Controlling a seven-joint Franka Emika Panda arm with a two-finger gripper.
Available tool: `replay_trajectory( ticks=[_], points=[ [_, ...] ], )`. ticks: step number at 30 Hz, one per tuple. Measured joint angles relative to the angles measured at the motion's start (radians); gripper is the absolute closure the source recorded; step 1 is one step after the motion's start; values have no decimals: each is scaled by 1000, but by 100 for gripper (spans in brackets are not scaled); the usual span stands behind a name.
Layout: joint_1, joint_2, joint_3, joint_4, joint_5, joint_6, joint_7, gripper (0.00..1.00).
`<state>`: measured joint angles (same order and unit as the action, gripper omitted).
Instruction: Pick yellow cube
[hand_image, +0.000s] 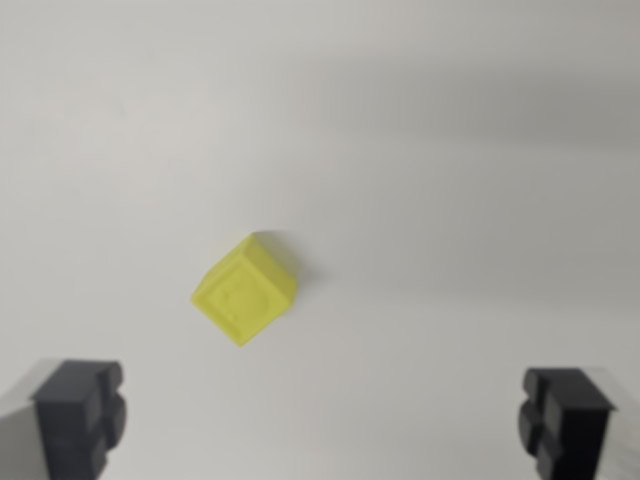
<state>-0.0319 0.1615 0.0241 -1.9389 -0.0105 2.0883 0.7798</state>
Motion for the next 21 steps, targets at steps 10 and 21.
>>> replay_trajectory(
  ticks=[10,21],
  points=[
    [4,-5,0,-28,0,23,-29,0],
    [15,-5,0,-103,0,100,-96,0]
  ],
)
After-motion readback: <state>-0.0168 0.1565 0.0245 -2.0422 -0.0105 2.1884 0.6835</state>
